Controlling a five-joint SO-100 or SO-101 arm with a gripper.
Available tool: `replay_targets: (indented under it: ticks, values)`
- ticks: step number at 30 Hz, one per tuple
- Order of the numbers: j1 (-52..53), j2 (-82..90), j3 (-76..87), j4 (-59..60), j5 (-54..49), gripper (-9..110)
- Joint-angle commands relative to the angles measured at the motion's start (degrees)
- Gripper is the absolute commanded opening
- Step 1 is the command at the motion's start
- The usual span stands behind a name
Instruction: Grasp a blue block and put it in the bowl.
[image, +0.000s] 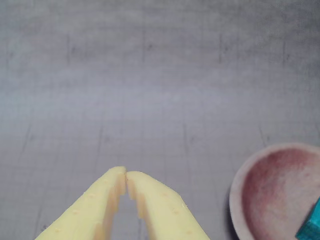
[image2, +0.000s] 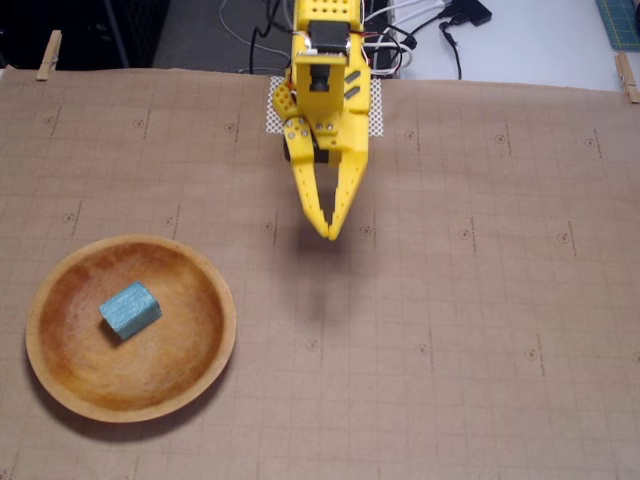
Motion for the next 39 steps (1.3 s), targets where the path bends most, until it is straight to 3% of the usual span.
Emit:
replay_targets:
  ticks: [1,11,24,39]
  values:
    - [-0.4,4.7,-0.7,5.3,-0.1,-3]
    - [-0.8,14.9,-0.2,26.7,1.8,-3]
    - [-0.9,36.6,11.7,45.4,0.9,-3]
    - [-1.0,36.6,13.3,62.7,0.9,-3]
